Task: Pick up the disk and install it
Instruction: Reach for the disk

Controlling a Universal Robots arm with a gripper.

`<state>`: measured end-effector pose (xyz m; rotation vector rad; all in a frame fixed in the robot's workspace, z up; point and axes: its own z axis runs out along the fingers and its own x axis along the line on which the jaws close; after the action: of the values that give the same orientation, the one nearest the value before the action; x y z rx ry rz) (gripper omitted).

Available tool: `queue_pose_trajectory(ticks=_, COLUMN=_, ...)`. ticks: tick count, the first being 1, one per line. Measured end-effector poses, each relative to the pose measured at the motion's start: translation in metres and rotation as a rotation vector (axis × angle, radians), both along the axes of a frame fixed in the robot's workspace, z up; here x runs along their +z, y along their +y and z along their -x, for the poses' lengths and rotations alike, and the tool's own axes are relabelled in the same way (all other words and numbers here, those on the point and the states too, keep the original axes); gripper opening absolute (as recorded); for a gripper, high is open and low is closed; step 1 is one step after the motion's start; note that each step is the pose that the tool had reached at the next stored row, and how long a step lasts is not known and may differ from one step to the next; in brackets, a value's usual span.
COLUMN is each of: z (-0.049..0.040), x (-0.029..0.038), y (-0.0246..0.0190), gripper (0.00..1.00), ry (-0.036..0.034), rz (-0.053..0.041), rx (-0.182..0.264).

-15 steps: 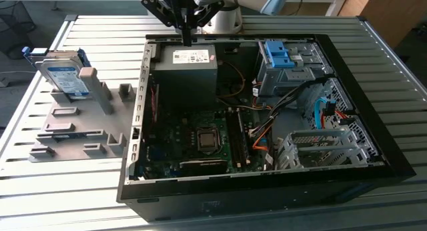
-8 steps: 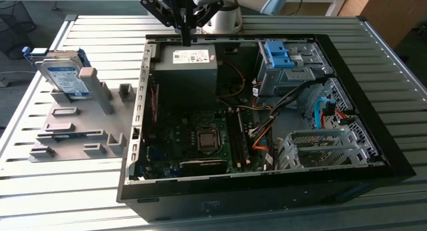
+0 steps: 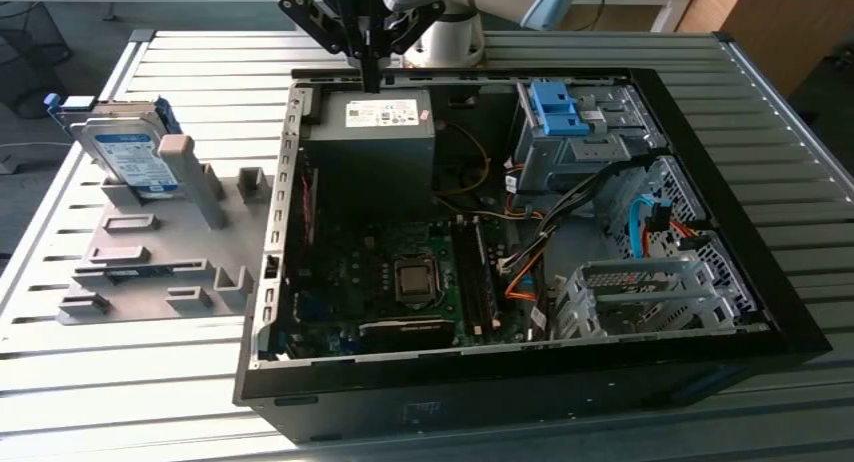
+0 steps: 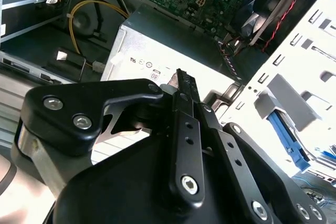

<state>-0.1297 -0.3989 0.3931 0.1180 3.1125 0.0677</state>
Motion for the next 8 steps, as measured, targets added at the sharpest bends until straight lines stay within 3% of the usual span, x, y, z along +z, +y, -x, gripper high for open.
queue_pose_trajectory(ticks=8, z=0.0020, x=-0.0001, y=0.0000, gripper=0.11, ry=0.0000, rz=0.0000, rx=0.000)
